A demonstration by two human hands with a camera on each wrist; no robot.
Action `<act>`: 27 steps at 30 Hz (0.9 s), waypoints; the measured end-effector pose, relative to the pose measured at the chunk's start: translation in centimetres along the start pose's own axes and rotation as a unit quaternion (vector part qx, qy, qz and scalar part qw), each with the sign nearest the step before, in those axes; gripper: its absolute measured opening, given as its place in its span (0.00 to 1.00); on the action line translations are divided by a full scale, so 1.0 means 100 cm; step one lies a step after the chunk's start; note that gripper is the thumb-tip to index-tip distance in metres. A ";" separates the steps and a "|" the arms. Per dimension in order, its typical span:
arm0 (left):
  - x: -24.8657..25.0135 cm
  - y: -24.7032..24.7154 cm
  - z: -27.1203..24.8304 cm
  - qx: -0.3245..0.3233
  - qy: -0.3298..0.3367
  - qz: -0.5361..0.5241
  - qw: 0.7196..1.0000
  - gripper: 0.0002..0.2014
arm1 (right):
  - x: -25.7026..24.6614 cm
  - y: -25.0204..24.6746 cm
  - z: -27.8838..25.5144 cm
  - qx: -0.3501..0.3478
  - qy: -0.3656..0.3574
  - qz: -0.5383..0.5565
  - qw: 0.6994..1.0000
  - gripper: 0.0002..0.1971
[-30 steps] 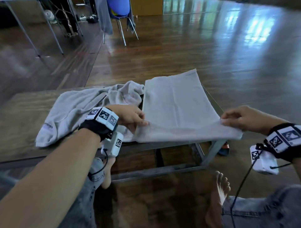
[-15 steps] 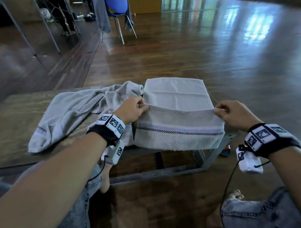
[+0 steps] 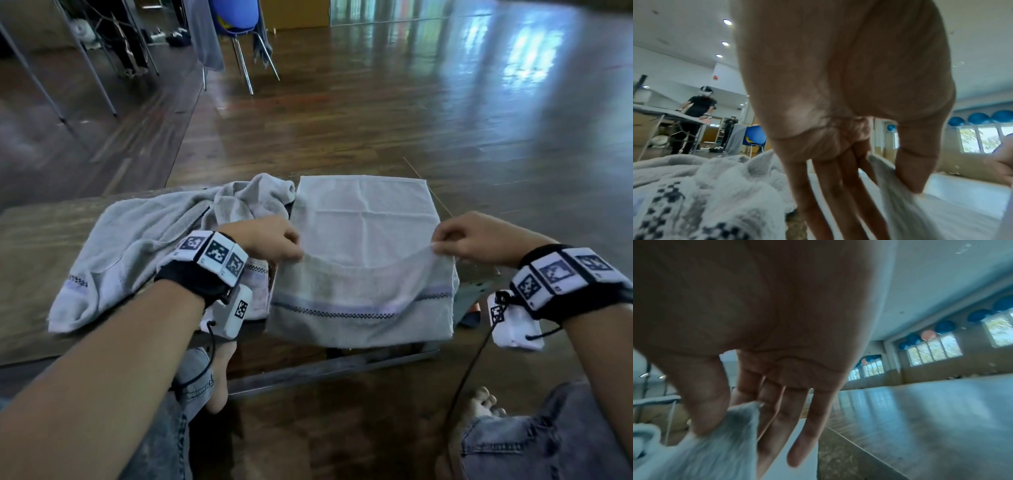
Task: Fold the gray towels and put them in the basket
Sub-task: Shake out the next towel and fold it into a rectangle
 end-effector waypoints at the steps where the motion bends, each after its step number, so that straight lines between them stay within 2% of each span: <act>1: -0.001 -0.002 0.001 0.050 0.001 -0.009 0.999 0.11 | 0.003 -0.004 -0.001 0.053 0.009 0.038 0.998 0.06; 4: -0.003 0.000 0.010 0.253 0.013 -0.018 0.967 0.10 | 0.010 -0.006 0.004 0.216 0.046 0.111 0.969 0.06; 5: -0.003 0.002 0.013 0.295 0.017 -0.025 0.955 0.10 | 0.011 -0.004 0.007 0.240 0.055 0.120 0.962 0.06; 6: -0.004 0.004 0.016 0.308 0.017 -0.024 0.951 0.09 | 0.011 0.000 0.010 0.243 0.059 0.118 0.961 0.06; 7: -0.006 0.008 0.018 0.292 0.016 -0.017 0.956 0.09 | 0.011 0.004 0.012 0.227 0.056 0.103 0.967 0.06; 10: -0.012 0.021 0.023 0.159 0.004 0.031 0.987 0.12 | 0.012 0.020 0.017 0.106 0.037 0.027 0.993 0.06; 12: -0.011 0.023 0.024 0.092 -0.009 0.065 0.994 0.12 | 0.013 0.023 0.019 0.025 0.041 -0.029 0.998 0.07; 14: -0.010 0.017 0.023 0.042 -0.021 0.075 0.996 0.13 | 0.015 0.016 0.019 -0.020 0.063 -0.071 0.995 0.06; 16: -0.008 0.007 0.020 -0.027 -0.031 0.042 0.998 0.10 | 0.016 0.005 0.018 -0.061 0.062 -0.067 0.994 0.07; 18: -0.007 -0.002 0.016 -0.057 -0.032 -0.020 0.998 0.09 | 0.017 -0.005 0.016 -0.082 0.054 -0.023 0.995 0.08; 19: -0.008 -0.006 0.015 -0.041 -0.027 -0.034 0.998 0.10 | 0.017 -0.009 0.015 -0.070 0.051 0.003 0.996 0.08; 21: -0.012 -0.014 0.016 0.039 -0.022 -0.024 0.999 0.11 | 0.018 -0.013 0.018 -0.004 0.042 0.049 0.998 0.07; 23: -0.016 -0.016 0.023 0.152 -0.022 0.014 0.988 0.11 | 0.018 -0.014 0.026 0.113 0.044 0.077 0.990 0.06; 25: -0.017 -0.011 0.032 0.255 -0.012 0.043 0.966 0.11 | 0.016 -0.010 0.038 0.226 0.048 0.096 0.968 0.06; 27: -0.020 -0.004 0.041 0.283 -0.002 0.042 0.958 0.09 | 0.014 0.000 0.049 0.251 0.053 0.096 0.962 0.06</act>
Point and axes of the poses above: each hand's wrist, its own z-axis towards the middle knuckle, its own y-axis out of the palm, x = y × z, the point moved 1 cm from there along z, towards the middle knuckle, and after that the axes turned 15 degrees about y, right-handed, at the moved point
